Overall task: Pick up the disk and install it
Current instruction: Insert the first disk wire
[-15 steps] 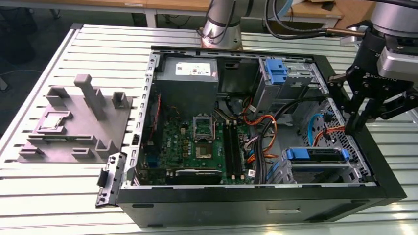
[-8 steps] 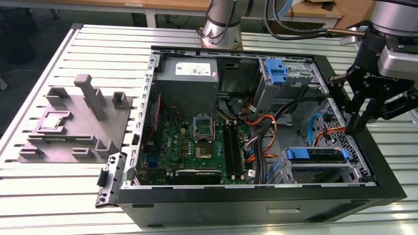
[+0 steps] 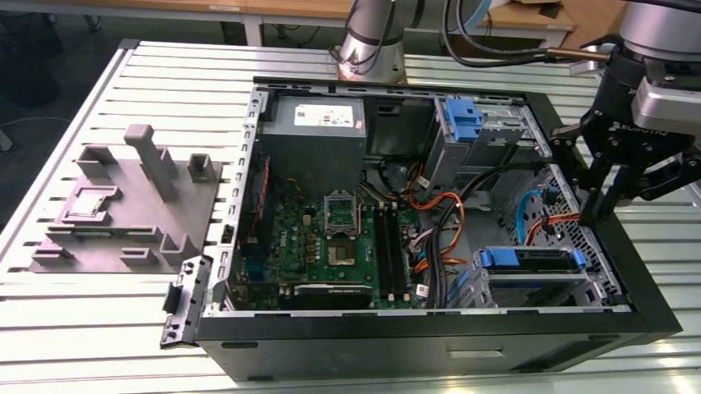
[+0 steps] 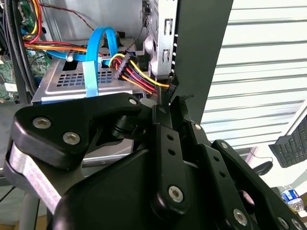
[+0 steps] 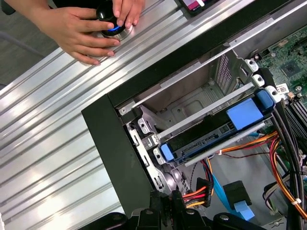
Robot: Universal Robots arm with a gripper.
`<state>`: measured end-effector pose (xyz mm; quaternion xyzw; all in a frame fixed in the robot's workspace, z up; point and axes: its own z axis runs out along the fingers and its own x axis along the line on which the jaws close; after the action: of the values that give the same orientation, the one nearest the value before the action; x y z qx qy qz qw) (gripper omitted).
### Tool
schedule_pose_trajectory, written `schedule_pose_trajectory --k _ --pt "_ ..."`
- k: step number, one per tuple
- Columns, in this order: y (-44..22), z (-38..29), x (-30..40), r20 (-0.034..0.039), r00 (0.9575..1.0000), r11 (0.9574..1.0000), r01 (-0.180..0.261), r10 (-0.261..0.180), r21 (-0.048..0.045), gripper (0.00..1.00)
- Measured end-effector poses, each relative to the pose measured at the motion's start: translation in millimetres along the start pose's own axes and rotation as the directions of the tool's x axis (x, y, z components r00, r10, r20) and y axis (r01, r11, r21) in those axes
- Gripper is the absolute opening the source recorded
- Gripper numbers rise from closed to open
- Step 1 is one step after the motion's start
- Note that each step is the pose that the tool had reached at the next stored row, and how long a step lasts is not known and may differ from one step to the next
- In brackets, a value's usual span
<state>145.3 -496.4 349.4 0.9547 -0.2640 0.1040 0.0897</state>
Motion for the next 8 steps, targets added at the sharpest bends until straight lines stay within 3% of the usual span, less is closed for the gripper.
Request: schedule_pose_trajectory --k 4,8 --pt "1.3 -0.3 -2.0 -0.008 1.0 1.0 0.0 0.0 0.0059 0.24" --pt "1.1 -0.3 -2.2 -0.0267 0.9996 0.9998 -0.002 0.003 0.0172 0.24"
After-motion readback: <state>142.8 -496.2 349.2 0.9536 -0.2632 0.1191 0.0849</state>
